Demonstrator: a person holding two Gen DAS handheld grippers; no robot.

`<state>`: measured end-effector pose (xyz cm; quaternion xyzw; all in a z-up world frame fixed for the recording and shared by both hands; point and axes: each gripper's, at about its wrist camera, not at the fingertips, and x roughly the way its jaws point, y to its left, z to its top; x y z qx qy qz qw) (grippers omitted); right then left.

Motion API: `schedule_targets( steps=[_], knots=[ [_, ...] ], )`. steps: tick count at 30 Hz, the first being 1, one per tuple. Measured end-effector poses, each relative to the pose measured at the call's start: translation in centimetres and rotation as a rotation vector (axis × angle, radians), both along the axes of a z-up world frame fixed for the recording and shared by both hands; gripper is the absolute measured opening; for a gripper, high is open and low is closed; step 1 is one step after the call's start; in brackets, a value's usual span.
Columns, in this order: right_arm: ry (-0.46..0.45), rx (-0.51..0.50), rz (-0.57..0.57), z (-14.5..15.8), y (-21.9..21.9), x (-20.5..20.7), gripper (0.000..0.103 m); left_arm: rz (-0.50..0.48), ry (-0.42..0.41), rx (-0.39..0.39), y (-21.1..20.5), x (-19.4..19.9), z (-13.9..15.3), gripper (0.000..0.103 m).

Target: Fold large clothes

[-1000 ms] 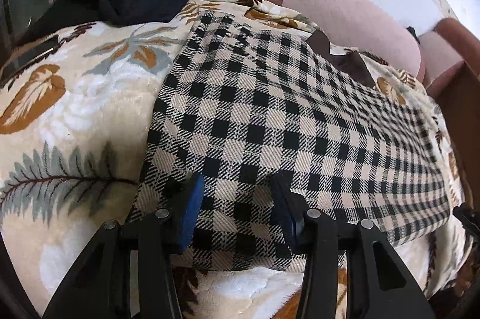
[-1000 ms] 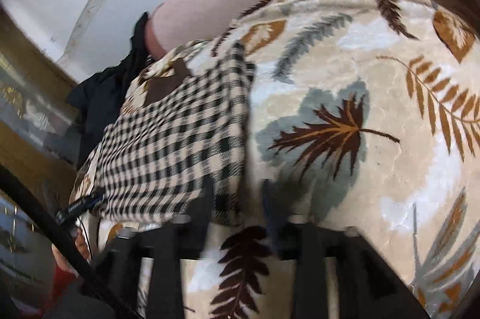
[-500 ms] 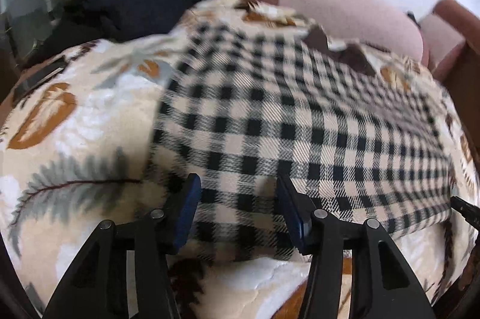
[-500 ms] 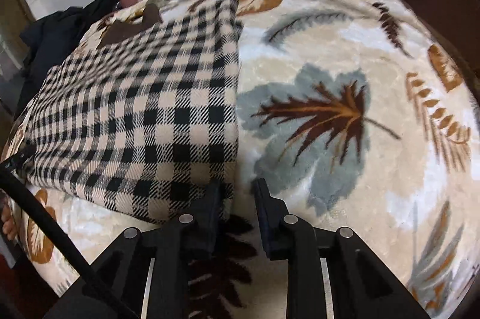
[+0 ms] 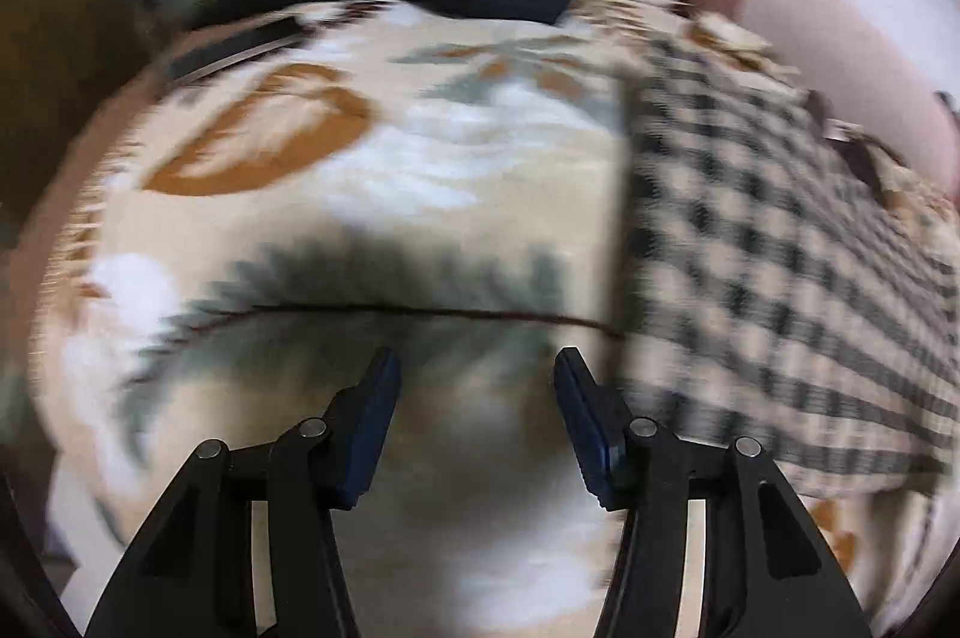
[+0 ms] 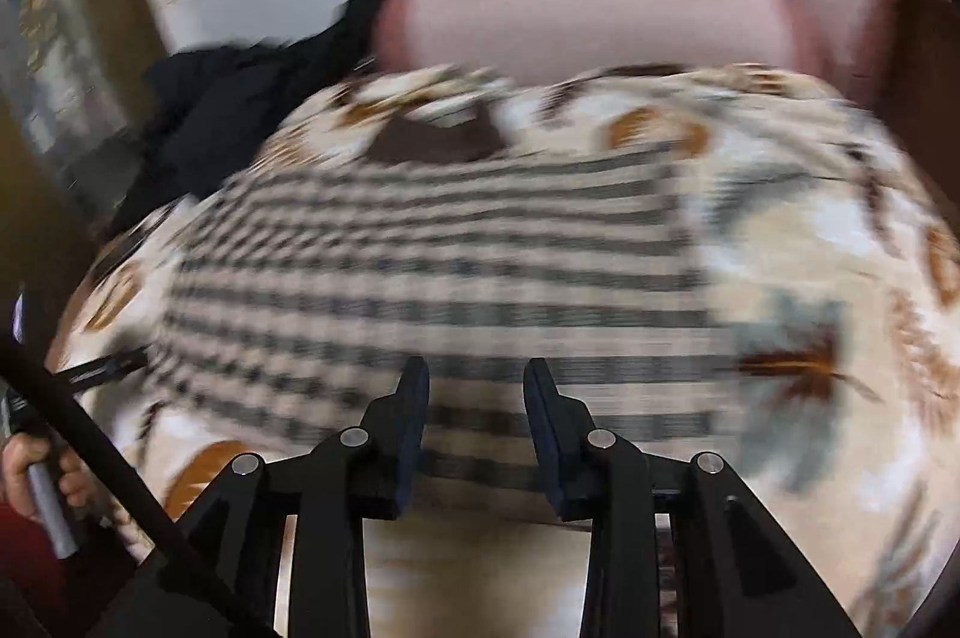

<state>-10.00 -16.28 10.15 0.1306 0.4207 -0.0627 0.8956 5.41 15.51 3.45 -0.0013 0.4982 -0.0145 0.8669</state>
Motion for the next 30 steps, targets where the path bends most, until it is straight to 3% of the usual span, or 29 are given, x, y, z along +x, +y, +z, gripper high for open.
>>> schedule_targets(
  steps=[5,9,16,22,27,30],
  knots=[
    [0.051,-0.040,0.193,-1.5,8.5,4.3,0.036,0.071,-0.016,-0.142,4.4,0.3,1.3,0.053],
    [0.079,-0.099,0.335,-2.6,15.0,6.5,0.047,0.090,-0.062,-0.172,5.9,0.1,2.5,0.053],
    [0.089,-0.292,0.492,-4.7,21.6,7.4,0.057,0.069,-0.078,-0.242,6.6,0.7,3.2,0.053],
    [0.055,-0.490,0.513,-6.9,24.3,7.0,0.057,-0.123,0.011,-0.488,3.0,6.4,2.7,0.053],
    [0.013,-0.561,0.492,-7.4,25.4,7.1,0.057,-0.244,0.105,-0.592,-1.6,10.3,1.3,0.053],
    [-0.004,-0.601,0.482,-7.6,25.9,7.2,0.057,-0.298,0.168,-0.588,-4.0,12.3,0.3,0.054]
  ],
)
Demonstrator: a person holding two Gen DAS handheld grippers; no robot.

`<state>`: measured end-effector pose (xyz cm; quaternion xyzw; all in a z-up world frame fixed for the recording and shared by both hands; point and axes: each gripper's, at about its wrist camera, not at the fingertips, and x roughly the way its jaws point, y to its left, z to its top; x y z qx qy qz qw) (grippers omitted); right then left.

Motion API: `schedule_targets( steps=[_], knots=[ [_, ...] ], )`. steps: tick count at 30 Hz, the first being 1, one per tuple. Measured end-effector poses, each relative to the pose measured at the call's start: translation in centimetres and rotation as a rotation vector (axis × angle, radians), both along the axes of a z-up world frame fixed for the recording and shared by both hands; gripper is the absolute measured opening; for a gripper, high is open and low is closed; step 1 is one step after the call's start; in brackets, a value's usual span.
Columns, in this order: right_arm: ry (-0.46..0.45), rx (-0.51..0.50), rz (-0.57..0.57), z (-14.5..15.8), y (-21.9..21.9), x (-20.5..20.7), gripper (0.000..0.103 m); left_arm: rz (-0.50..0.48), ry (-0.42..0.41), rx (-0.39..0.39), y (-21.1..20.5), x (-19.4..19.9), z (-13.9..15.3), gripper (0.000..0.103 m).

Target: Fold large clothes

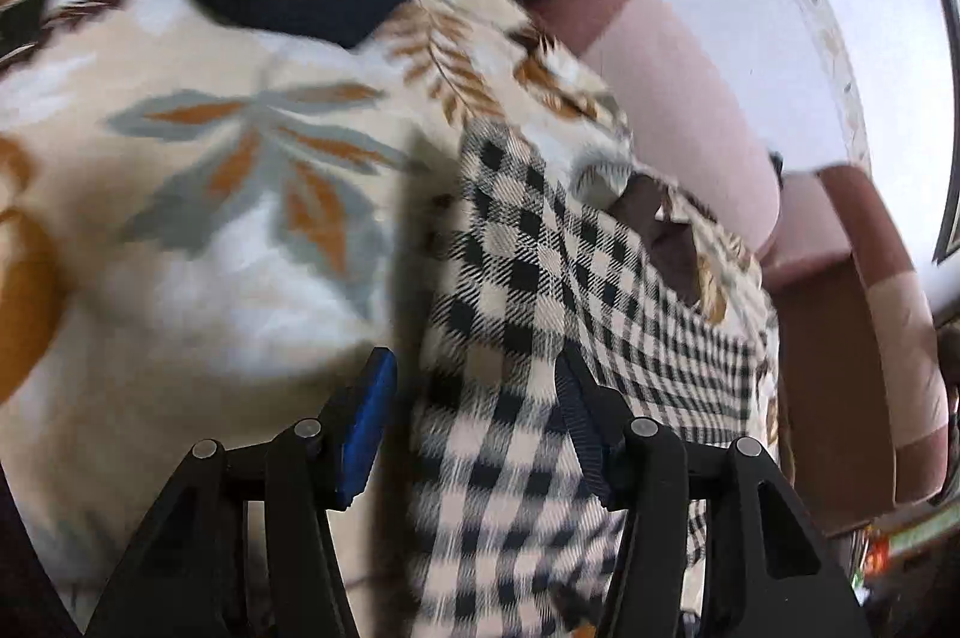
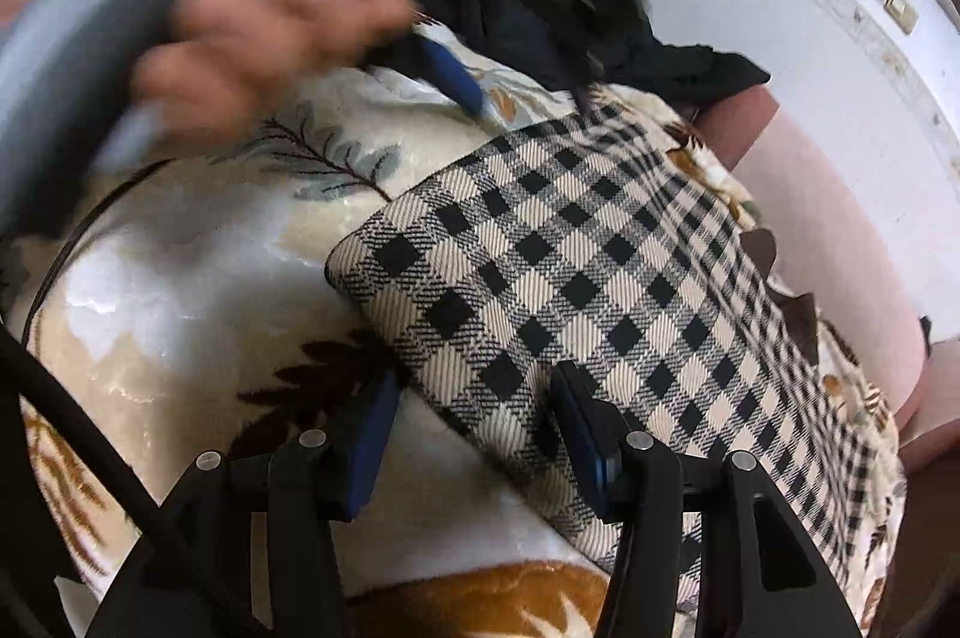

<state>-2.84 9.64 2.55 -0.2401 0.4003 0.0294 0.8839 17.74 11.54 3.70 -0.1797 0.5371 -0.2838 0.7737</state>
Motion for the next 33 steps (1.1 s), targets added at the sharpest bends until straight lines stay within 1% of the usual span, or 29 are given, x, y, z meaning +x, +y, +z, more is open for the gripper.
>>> schedule_targets(
  steps=[3,5,7,11,13,14,15,16,17,18,19,21,24,27,29,31,33],
  knots=[
    [-0.018,-0.013,-0.009,-0.1,0.1,0.4,0.057,-0.062,0.048,-0.033,-2.0,1.9,-1.3,0.054],
    [-0.025,-0.016,-0.014,-0.3,0.3,0.7,0.057,-0.095,0.067,-0.039,-3.0,2.8,-2.0,0.056],
    [-0.028,-0.015,-0.019,-0.3,0.4,1.1,0.057,-0.113,0.066,-0.051,-3.5,3.4,-2.3,0.057],
    [-0.023,0.003,-0.032,-0.2,0.7,1.7,0.057,-0.129,0.070,-0.112,-3.8,4.3,-2.3,0.058],
    [-0.020,0.010,-0.040,-0.2,0.9,2.1,0.056,-0.126,0.064,-0.110,-3.9,4.2,-2.6,0.058],
    [-0.019,0.013,-0.040,-0.2,1.0,2.2,0.054,-0.127,0.048,-0.088,-4.1,4.0,-2.6,0.058],
    [-0.017,0.013,-0.037,-0.2,1.2,2.3,0.049,-0.124,0.026,-0.050,-4.3,3.7,-2.4,0.044],
    [-0.018,0.010,-0.031,-0.2,1.4,2.2,0.046,-0.128,0.014,-0.023,-4.5,3.4,-2.2,0.021],
    [-0.021,0.001,-0.024,-0.3,1.7,2.0,0.037,-0.134,0.004,-0.012,-4.6,3.1,-1.9,0.015],
    [-0.029,-0.016,-0.020,-0.3,2.0,1.8,0.022,-0.130,-0.004,-0.013,-4.4,2.9,-1.6,0.013],
    [-0.039,-0.033,-0.024,-0.3,2.3,1.6,0.017,-0.116,-0.024,-0.009,-4.3,2.4,-1.0,0.012],
    [-0.057,0.001,-0.028,0.5,2.1,1.1,0.011,-0.095,-0.032,-0.018,-3.9,1.7,-0.1,0.011],
    [-0.093,0.068,-0.044,2.3,0.8,0.1,0.009,-0.079,-0.047,-0.016,-4.0,0.8,1.5,0.010],
    [-0.160,0.096,-0.054,4.5,-0.7,-1.7,0.008,-0.078,-0.070,0.039,-5.3,0.3,3.4,0.010],
    [-0.204,0.116,-0.072,5.9,-2.3,-2.9,0.008,-0.085,-0.097,0.081,-7.4,-0.2,5.3,0.010],
    [-0.239,0.146,-0.100,7.3,-4.2,-3.9,0.007,-0.104,-0.133,0.106,-9.6,-1.1,7.1,0.010],
    [-0.271,0.180,-0.144,8.6,-7.0,-5.1,0.006,-0.134,-0.173,0.126,-13.2,-2.3,9.0,0.010]
  ],
)
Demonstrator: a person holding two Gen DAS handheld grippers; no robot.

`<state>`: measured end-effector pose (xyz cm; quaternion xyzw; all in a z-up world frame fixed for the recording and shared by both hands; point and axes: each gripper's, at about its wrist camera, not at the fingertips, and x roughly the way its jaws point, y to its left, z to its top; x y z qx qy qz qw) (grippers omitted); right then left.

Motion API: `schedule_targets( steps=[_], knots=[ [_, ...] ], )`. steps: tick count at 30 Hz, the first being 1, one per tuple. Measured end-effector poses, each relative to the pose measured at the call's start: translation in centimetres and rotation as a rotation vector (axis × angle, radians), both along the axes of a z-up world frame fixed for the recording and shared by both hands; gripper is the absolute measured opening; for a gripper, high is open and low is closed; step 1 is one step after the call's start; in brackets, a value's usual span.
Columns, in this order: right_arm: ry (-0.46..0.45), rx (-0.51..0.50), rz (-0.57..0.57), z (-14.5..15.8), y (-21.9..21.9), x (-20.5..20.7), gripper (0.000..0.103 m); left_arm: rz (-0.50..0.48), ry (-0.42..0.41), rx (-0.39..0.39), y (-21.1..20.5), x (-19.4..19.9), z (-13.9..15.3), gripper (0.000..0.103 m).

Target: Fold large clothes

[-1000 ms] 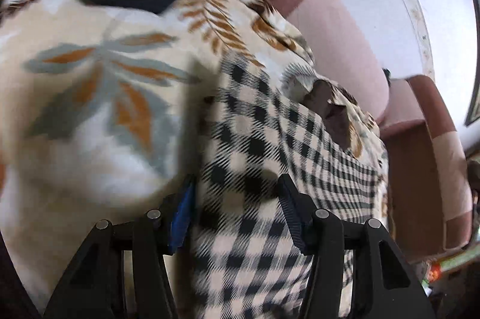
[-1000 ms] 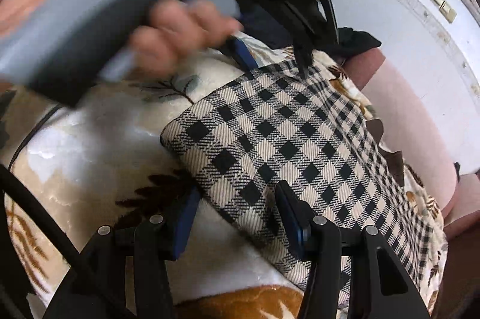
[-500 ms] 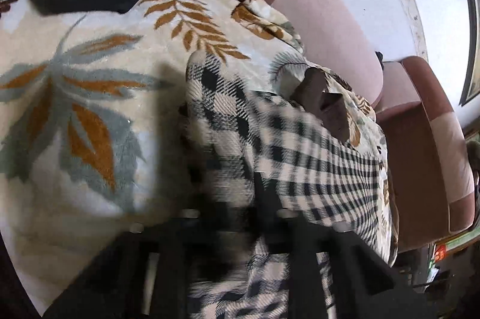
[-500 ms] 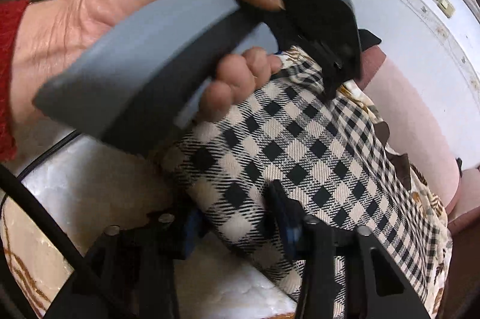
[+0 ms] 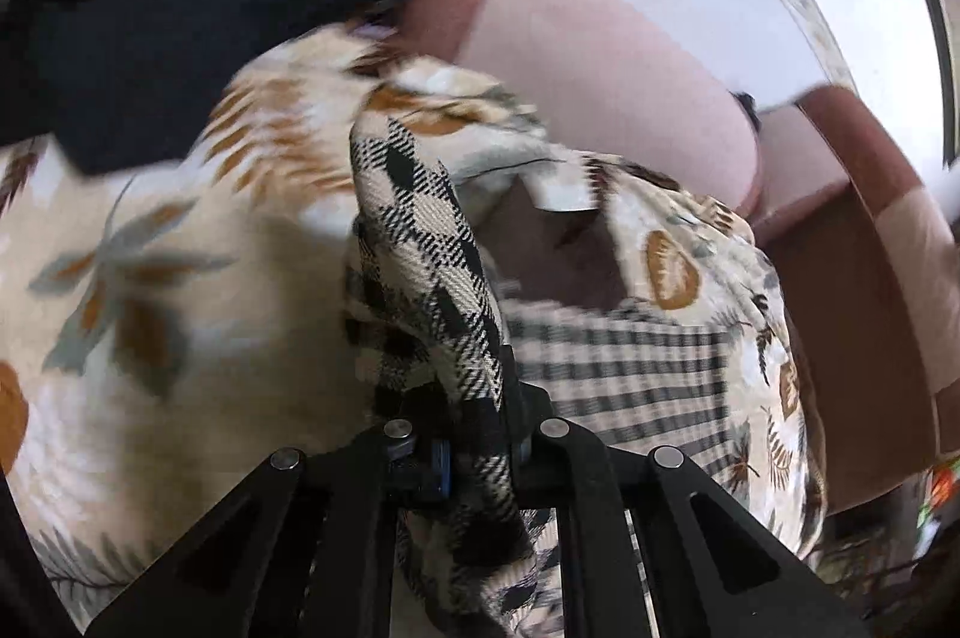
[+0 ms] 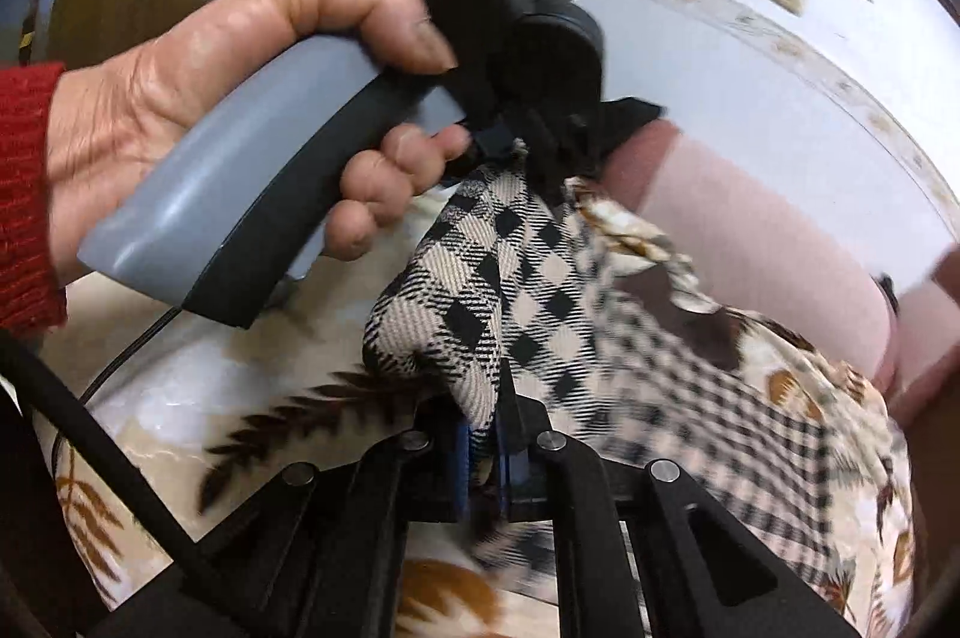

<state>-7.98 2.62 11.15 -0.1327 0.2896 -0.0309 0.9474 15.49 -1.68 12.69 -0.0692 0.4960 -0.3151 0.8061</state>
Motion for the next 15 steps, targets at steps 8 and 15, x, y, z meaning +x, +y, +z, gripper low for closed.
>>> schedule_targets(
  steps=[8,15],
  knots=[
    [0.038,0.135,-0.182,1.2,-12.6,-4.8,0.006,-0.187,-0.046,0.101,-17.5,-5.8,0.9,0.009],
    [0.184,0.522,-0.358,-2.3,-22.6,-7.0,0.007,-0.265,0.041,0.184,-26.4,-8.9,-4.1,0.016]
  ],
)
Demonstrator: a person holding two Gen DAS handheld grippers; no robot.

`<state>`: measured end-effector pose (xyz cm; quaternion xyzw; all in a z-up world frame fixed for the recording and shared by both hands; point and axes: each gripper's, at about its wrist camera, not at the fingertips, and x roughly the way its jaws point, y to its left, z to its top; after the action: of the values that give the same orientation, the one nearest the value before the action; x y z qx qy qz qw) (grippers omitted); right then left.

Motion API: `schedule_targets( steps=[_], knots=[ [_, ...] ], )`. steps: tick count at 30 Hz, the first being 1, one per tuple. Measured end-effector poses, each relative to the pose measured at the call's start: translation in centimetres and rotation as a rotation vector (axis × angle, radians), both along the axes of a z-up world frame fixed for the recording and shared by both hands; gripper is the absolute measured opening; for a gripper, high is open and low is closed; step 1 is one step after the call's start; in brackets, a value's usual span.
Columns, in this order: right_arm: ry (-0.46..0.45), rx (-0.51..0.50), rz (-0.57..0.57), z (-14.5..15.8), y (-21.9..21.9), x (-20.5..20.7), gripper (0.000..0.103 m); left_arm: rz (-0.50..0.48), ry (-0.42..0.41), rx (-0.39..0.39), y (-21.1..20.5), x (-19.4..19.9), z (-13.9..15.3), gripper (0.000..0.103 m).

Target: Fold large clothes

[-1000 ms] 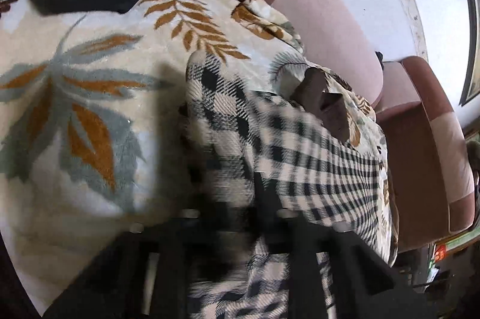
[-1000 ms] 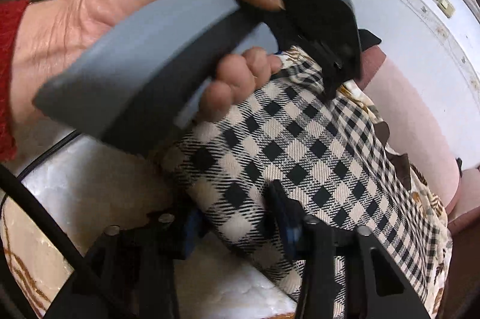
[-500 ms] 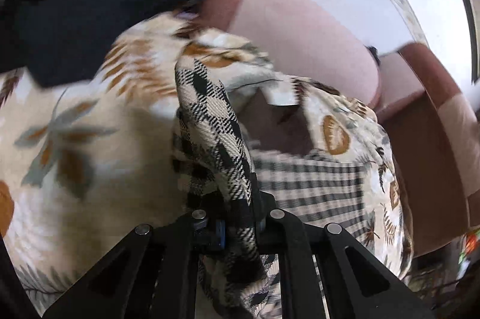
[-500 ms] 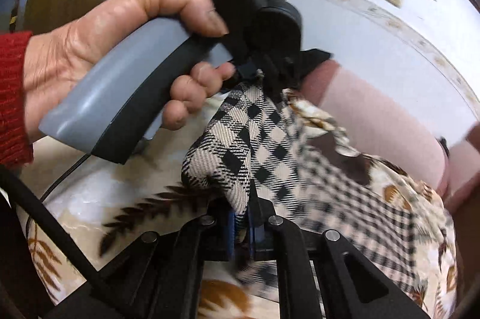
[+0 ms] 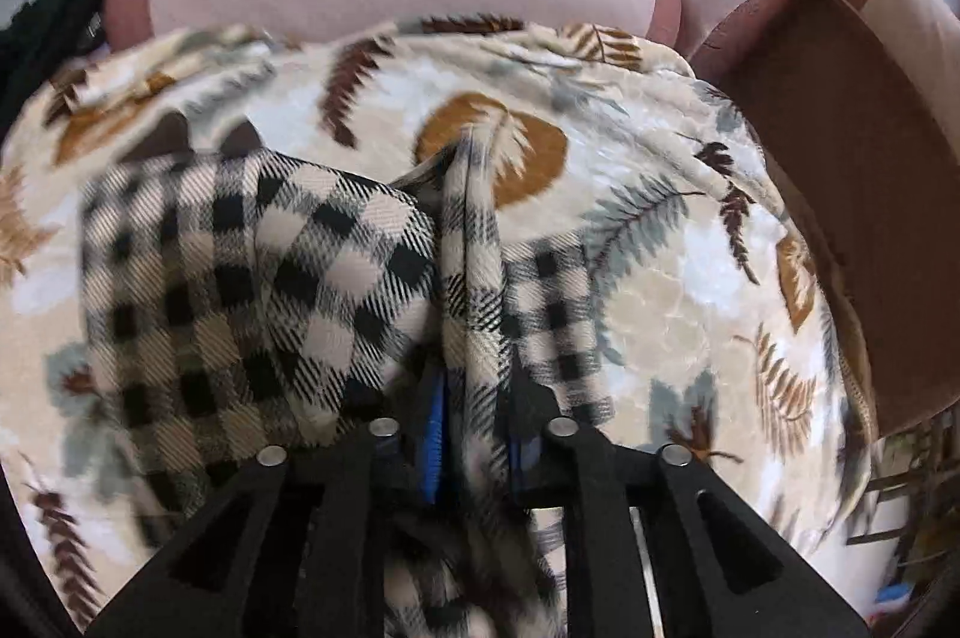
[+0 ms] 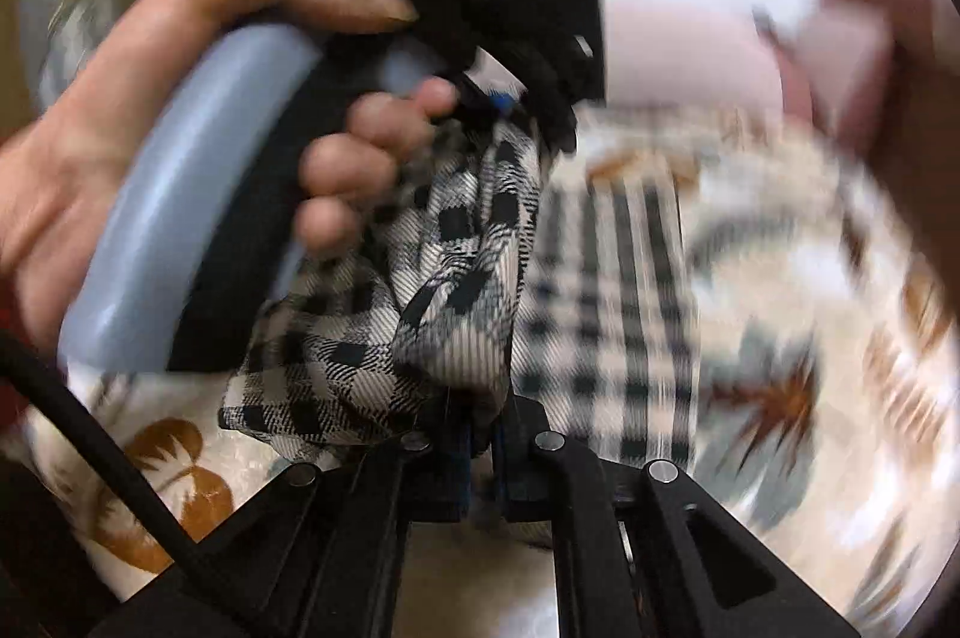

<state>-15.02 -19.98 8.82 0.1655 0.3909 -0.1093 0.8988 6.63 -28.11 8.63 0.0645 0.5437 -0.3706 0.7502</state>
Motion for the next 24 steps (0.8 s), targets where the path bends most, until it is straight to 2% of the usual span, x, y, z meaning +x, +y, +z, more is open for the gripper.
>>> schedule_targets(
  steps=[2,4,5,6,7,9,11,13,16,19,22,24],
  knots=[
    [0.027,0.117,-0.043,-1.4,-1.9,-0.4,0.010,0.028,0.063,-0.064,0.6,0.4,0.3,0.018],
    [0.042,0.199,-0.061,-2.6,-3.3,-0.9,0.012,0.047,0.086,-0.119,1.6,0.5,1.6,0.031],
    [0.042,0.231,-0.059,-2.7,-3.8,-1.1,0.017,0.054,0.072,-0.135,2.1,0.4,2.5,0.035],
    [0.042,0.261,-0.061,-2.8,-4.3,-1.6,0.025,0.062,0.043,-0.144,2.8,0.2,3.5,0.042],
    [0.033,0.277,-0.065,-2.6,-4.7,-1.9,0.028,0.066,0.006,-0.153,3.8,-0.1,4.6,0.049],
    [-0.009,0.327,-0.093,-1.8,-6.0,-3.2,0.035,0.072,-0.067,-0.140,5.7,-1.0,6.1,0.056],
    [-0.076,0.347,-0.131,-0.8,-8.2,-4.3,0.038,0.081,-0.151,-0.091,8.4,-2.3,6.5,0.057],
    [-0.137,0.307,-0.167,0.6,-9.6,-4.8,0.038,0.101,-0.209,-0.032,11.1,-3.2,6.0,0.057],
    [-0.185,0.290,-0.172,2.5,-11.2,-3.1,0.040,0.135,-0.227,-0.001,14.6,-4.1,4.0,0.057],
    [-0.167,0.373,-0.084,2.4,-11.5,1.1,0.045,0.176,-0.187,-0.007,17.2,-4.3,2.2,0.057],
    [-0.098,0.468,0.007,0.1,-11.9,6.0,0.058,0.210,-0.175,-0.019,18.5,-4.6,1.1,0.057],
    [-0.039,0.460,0.008,-1.8,-11.5,8.4,0.058,0.211,-0.200,-0.005,18.6,-4.9,0.9,0.057]
  ],
)
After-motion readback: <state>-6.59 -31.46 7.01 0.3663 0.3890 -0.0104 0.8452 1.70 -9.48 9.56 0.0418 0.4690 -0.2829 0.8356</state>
